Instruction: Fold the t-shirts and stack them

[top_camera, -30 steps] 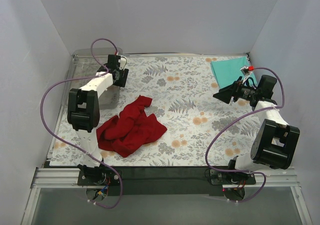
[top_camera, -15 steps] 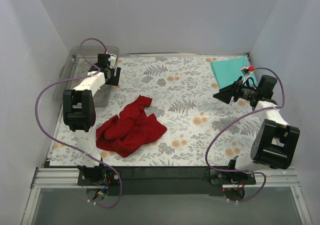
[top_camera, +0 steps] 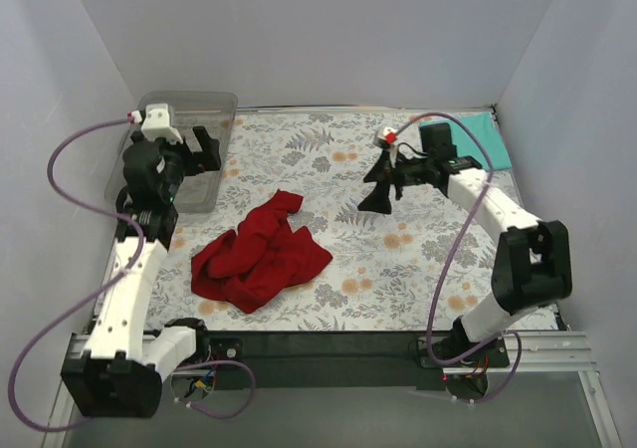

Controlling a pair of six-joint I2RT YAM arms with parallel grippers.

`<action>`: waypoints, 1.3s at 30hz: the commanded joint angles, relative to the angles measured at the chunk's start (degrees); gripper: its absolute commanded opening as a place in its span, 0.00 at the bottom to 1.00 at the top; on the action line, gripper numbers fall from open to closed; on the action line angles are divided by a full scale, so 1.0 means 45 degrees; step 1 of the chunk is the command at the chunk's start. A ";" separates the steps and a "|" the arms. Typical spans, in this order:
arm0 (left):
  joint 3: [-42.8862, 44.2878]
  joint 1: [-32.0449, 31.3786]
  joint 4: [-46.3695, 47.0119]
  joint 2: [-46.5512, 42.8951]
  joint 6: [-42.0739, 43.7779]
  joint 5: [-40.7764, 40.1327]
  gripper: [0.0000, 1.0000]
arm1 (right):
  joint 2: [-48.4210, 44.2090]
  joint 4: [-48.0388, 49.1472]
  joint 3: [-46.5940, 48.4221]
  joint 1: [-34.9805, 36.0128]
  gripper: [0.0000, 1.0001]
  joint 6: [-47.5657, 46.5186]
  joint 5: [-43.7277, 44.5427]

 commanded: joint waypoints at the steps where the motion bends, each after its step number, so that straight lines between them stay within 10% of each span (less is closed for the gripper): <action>1: -0.2202 0.0122 0.0064 -0.1884 -0.1253 0.2583 0.98 | 0.2186 -0.1936 0.1909 0.1881 0.92 -0.0410 0.1728; 16: -0.4744 0.0122 -0.2104 -0.5602 -0.2348 0.5209 0.98 | 0.7425 -0.1917 0.5700 0.6182 0.78 0.3696 0.4387; 21: -0.4784 0.0122 -0.2162 -0.5309 -0.2836 0.5561 0.98 | 0.7936 -0.1937 0.5975 0.6592 0.58 0.3853 0.3977; 27: -0.4940 0.0122 -0.2104 -0.4374 -0.3732 0.6263 0.98 | 0.6592 -0.2327 0.5430 0.6339 0.01 0.3054 0.4288; 39: -0.4297 -0.0618 -0.1147 -0.1346 -0.4243 0.7966 0.92 | 0.1397 -0.5120 0.0846 0.2162 0.01 -0.2315 0.5303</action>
